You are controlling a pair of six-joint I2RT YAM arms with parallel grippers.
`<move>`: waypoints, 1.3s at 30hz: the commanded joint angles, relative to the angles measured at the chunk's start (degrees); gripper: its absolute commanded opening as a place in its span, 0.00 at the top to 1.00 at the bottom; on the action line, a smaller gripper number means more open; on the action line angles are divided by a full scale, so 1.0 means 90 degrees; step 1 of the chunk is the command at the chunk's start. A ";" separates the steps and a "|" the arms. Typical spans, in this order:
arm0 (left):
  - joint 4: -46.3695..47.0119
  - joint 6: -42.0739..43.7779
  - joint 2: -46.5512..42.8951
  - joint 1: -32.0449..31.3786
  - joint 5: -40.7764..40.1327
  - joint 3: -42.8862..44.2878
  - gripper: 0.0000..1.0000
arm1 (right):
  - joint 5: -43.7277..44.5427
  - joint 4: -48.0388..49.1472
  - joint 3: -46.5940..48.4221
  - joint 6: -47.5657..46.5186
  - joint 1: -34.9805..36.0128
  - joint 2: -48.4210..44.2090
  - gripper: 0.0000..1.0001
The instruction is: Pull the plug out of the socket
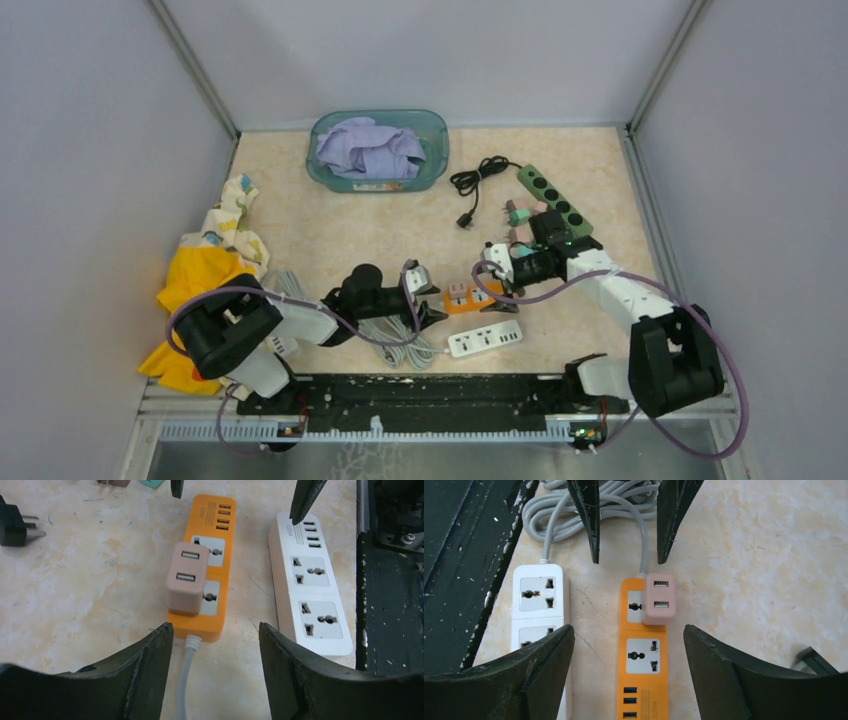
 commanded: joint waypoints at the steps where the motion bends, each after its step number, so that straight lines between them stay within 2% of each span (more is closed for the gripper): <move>1: 0.0321 -0.0203 -0.0314 -0.0010 -0.0027 -0.0383 0.32 | 0.0537 0.0935 0.0134 0.0661 0.0668 0.0120 0.23; 6: 0.0457 -0.0271 -0.0553 -0.0008 -0.0168 -0.0715 0.32 | 0.1312 0.2172 0.0041 0.2136 0.1117 0.0266 0.30; 8: 0.0472 -0.0279 -0.0596 -0.0010 -0.0192 -0.0783 0.32 | 0.1549 0.2345 0.0031 0.2263 0.1323 0.0375 0.32; 13: 0.0467 -0.0239 -0.0608 -0.0004 -0.0233 -0.0777 0.32 | 0.2128 0.2448 0.0204 0.2502 0.1797 0.0769 0.45; 17: 0.0487 -0.0084 -0.0587 -0.0006 -0.0277 -0.0772 0.32 | 0.2313 0.2221 0.0433 0.2467 0.1961 0.1019 0.59; 23: 0.0529 0.0240 -0.0212 -0.0011 -0.0242 -0.0570 0.31 | 0.2326 0.2120 0.0521 0.2446 0.1997 0.1005 0.87; 26: 0.1018 0.0370 0.0070 -0.0017 -0.0201 -0.0537 0.31 | 0.2271 0.2020 0.0566 0.2410 0.1997 0.1000 0.98; 30: 0.1821 0.0613 0.0548 -0.0014 -0.0154 -0.0555 0.30 | 0.2082 0.1937 0.0574 0.2317 0.1997 0.0986 1.00; 39: 0.2305 0.0657 0.1549 -0.0025 0.0067 -0.0063 0.32 | 0.2042 0.1944 0.0544 0.2274 0.1997 0.0990 1.00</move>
